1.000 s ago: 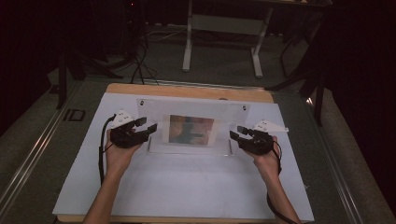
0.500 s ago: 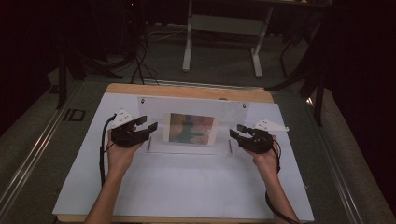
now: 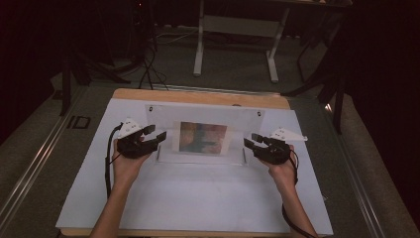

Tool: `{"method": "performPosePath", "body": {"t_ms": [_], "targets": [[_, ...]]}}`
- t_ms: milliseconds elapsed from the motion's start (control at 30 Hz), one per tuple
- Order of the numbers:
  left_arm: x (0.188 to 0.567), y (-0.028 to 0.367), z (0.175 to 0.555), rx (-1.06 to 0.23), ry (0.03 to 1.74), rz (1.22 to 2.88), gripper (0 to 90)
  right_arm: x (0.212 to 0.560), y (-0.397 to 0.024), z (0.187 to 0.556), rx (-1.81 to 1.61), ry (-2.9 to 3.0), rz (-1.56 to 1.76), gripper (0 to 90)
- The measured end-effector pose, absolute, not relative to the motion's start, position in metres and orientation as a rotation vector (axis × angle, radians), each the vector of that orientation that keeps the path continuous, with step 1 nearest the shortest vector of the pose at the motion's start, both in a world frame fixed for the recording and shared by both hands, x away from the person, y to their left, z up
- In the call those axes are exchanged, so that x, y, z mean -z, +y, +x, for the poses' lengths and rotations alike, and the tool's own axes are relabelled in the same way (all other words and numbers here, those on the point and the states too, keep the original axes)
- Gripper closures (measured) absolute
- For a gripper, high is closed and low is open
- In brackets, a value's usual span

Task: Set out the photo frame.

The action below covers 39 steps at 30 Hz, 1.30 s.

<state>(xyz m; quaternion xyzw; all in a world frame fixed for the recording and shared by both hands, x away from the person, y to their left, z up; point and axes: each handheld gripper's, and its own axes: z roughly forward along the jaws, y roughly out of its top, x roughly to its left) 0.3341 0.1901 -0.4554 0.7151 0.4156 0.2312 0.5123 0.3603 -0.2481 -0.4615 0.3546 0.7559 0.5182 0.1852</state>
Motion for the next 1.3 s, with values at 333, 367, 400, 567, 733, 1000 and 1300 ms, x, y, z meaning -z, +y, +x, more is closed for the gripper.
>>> {"method": "performPosePath", "body": {"t_ms": [333, 367, 400, 567, 733, 1000, 1300], "targets": [[0.457, 0.194, 0.333, -0.558, 1.024, 1.732, 43.4, 0.464, -0.256, 0.359, -1.463, 2.121, 1.020, 50.4], [0.457, 0.196, 0.333, -0.555, 1.025, 1.730, 43.5, 0.462, -0.258, 0.358, -1.463, 2.117, 1.016, 50.3], [0.457, 0.196, 0.332, -0.557, 1.029, 1.730, 43.5, 0.462, -0.259, 0.358, -1.463, 2.115, 1.010, 50.1], [0.455, 0.203, 0.329, -0.555, 1.043, 1.721, 43.6, 0.459, -0.264, 0.356, -1.449, 2.110, 1.009, 50.1], [0.453, 0.211, 0.325, -0.554, 1.050, 1.707, 43.7, 0.457, -0.268, 0.355, -1.449, 2.105, 1.012, 50.1], [0.448, 0.225, 0.320, -0.559, 1.062, 1.689, 43.9, 0.451, -0.280, 0.352, -1.445, 2.089, 1.023, 50.1], [0.446, 0.242, 0.319, -0.580, 1.121, 1.659, 43.9, 0.452, -0.302, 0.354, -1.401, 2.080, 1.095, 49.2]]}}
